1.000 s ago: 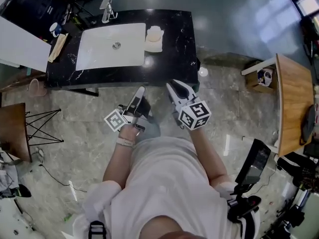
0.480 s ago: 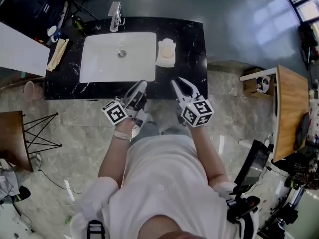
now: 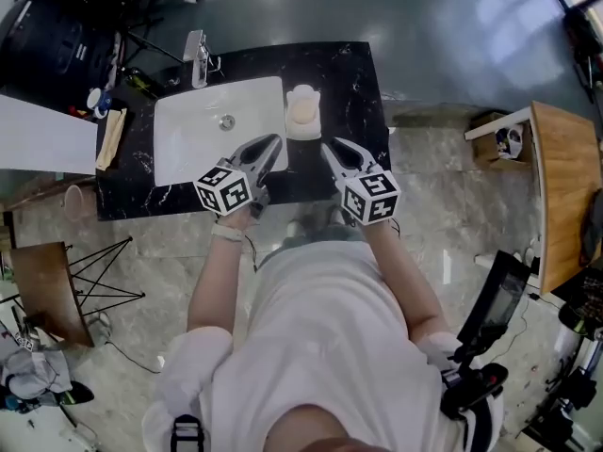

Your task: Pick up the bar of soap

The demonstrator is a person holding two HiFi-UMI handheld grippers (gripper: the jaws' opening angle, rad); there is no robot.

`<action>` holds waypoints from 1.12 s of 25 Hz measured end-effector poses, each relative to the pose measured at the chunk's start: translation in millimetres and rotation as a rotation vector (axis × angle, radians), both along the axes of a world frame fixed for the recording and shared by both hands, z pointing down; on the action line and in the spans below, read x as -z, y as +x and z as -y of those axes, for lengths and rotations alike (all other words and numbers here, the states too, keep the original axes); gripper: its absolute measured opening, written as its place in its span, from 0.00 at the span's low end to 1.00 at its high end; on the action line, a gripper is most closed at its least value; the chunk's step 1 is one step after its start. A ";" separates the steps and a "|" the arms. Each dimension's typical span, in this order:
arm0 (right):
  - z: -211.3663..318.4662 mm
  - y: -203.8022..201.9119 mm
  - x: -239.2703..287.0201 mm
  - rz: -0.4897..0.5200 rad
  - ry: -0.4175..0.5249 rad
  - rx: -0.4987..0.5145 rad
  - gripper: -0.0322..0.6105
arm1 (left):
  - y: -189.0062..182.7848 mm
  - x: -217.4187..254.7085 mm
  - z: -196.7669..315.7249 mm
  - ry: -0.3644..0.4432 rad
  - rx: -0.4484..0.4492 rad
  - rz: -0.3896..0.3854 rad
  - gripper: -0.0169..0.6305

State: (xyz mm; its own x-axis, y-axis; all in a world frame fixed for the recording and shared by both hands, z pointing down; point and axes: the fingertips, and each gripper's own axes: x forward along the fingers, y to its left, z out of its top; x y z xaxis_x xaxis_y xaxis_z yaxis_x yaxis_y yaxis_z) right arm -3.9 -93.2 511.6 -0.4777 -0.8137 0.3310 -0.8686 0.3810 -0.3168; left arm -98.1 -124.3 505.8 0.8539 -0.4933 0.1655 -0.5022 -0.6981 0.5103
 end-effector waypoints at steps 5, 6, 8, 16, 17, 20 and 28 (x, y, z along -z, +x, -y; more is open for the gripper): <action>12.1 14.4 2.9 -0.015 0.002 0.022 0.18 | 26.3 -25.0 24.1 0.102 -0.103 0.307 0.05; 12.2 15.0 3.1 -0.018 0.004 0.028 0.18 | 31.2 -31.1 27.2 0.120 -0.134 0.366 0.07; 12.8 15.5 2.4 -0.031 0.009 0.046 0.18 | 40.3 -41.4 33.8 0.149 -0.194 0.460 0.17; 28.3 30.5 -1.8 -0.047 0.010 0.055 0.18 | 68.0 -52.9 57.0 0.266 -0.433 0.715 0.23; 29.7 32.0 -3.3 -0.047 0.008 0.054 0.18 | 70.0 -56.0 57.3 0.278 -0.478 0.753 0.23; 33.0 34.6 -6.3 -0.044 0.002 0.051 0.18 | 74.0 -68.6 58.7 0.340 -0.616 0.875 0.23; 38.2 33.8 -12.1 -0.044 -0.011 0.058 0.18 | 81.1 -82.4 57.1 0.364 -0.880 1.005 0.27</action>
State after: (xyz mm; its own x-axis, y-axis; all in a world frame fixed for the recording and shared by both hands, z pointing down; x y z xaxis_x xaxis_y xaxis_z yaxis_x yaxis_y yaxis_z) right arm 29.9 -131.5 523.8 -0.5087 -0.7815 0.3612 -0.8583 0.4276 -0.2837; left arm -17.0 -181.4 588.2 0.4955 -0.0075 0.8686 0.1285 -0.9883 -0.0818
